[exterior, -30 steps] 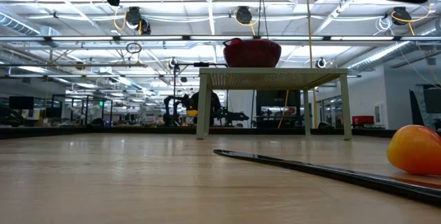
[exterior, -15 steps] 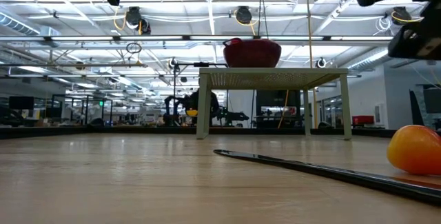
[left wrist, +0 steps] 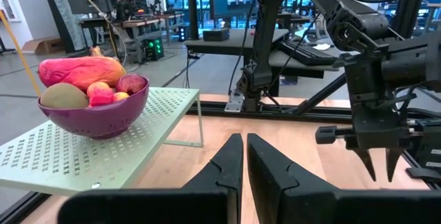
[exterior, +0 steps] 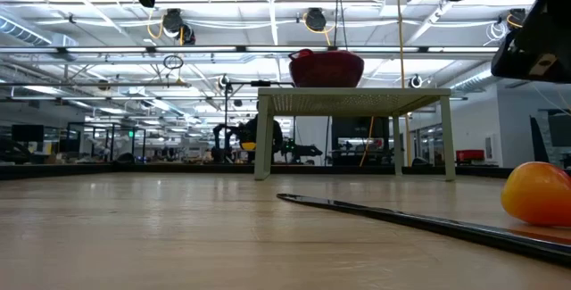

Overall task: Pick & Place Fruit
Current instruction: Put the orange pear into the violet strainer bowl on the shelf

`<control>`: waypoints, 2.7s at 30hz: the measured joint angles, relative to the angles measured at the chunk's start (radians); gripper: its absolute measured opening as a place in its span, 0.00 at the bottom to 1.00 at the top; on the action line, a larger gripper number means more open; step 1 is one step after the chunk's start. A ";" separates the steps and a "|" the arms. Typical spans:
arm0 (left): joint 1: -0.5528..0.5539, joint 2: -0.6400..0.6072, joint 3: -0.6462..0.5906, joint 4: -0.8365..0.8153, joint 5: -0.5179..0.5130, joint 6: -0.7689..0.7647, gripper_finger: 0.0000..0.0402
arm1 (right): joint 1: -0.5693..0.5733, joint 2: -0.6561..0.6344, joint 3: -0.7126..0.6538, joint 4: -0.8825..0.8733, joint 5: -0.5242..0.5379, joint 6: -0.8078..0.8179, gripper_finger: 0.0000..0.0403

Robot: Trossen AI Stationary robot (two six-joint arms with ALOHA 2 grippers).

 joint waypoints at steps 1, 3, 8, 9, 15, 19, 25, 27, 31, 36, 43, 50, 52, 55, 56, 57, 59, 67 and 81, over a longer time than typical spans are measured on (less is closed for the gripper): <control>0.000 0.000 0.000 0.000 0.000 0.000 0.05 | -0.003 0.000 0.000 0.001 0.000 0.002 0.24; 0.000 0.000 0.000 0.000 0.000 -0.001 0.05 | -0.010 0.000 0.000 0.002 0.000 0.019 0.31; 0.000 0.000 0.000 0.000 0.000 -0.001 0.05 | -0.037 0.000 0.000 0.002 -0.002 0.024 0.48; 0.000 0.000 0.000 0.000 0.000 -0.001 0.05 | -0.043 0.000 0.000 0.002 -0.002 0.023 0.51; 0.000 0.000 0.000 0.000 0.000 -0.001 0.05 | -0.072 0.000 0.000 0.002 -0.001 0.019 0.64; 0.000 0.000 0.000 0.000 0.000 -0.001 0.05 | -0.077 0.000 -0.006 0.011 0.000 -0.002 0.68; 0.000 0.000 0.000 0.000 0.000 -0.001 0.05 | -0.077 0.000 -0.089 0.106 -0.003 0.053 0.68; 0.000 0.000 0.000 0.000 0.000 -0.001 0.05 | -0.078 0.000 -0.115 0.131 0.000 0.080 0.68; 0.000 0.000 0.000 0.000 0.000 0.005 0.05 | -0.082 0.000 -0.147 0.133 0.000 0.106 0.66; 0.000 0.000 0.000 0.000 0.000 0.031 0.05 | -0.082 0.000 -0.150 0.141 0.001 0.105 0.66; 0.000 0.000 0.000 0.000 0.000 0.028 0.05 | -0.081 0.000 -0.151 0.193 0.005 0.105 0.66; 0.000 0.000 0.000 0.000 0.000 0.027 0.05 | -0.081 0.000 -0.151 0.178 0.054 0.101 0.66; 0.000 0.000 0.000 0.000 0.000 0.027 0.05 | -0.081 0.000 -0.151 0.178 0.054 0.098 0.66; 0.000 0.000 0.000 0.000 0.000 0.027 0.05 | -0.081 0.000 -0.151 0.178 0.054 0.098 0.66; 0.000 0.000 0.000 0.000 0.000 0.026 0.05 | -0.081 0.007 -0.151 0.182 0.053 0.098 0.66; 0.001 0.000 0.000 0.000 0.000 0.025 0.05 | -0.081 0.017 -0.151 0.189 0.050 0.098 0.66; 0.001 0.000 0.000 0.000 0.000 0.025 0.05 | -0.079 0.038 -0.150 0.193 0.041 0.100 0.66; 0.001 0.000 0.001 0.006 0.000 0.028 0.05 | -0.074 0.059 -0.147 0.192 0.082 0.127 0.65; 0.001 0.000 0.001 0.007 0.000 0.025 0.05 | -0.068 0.061 -0.150 0.173 0.093 0.131 0.38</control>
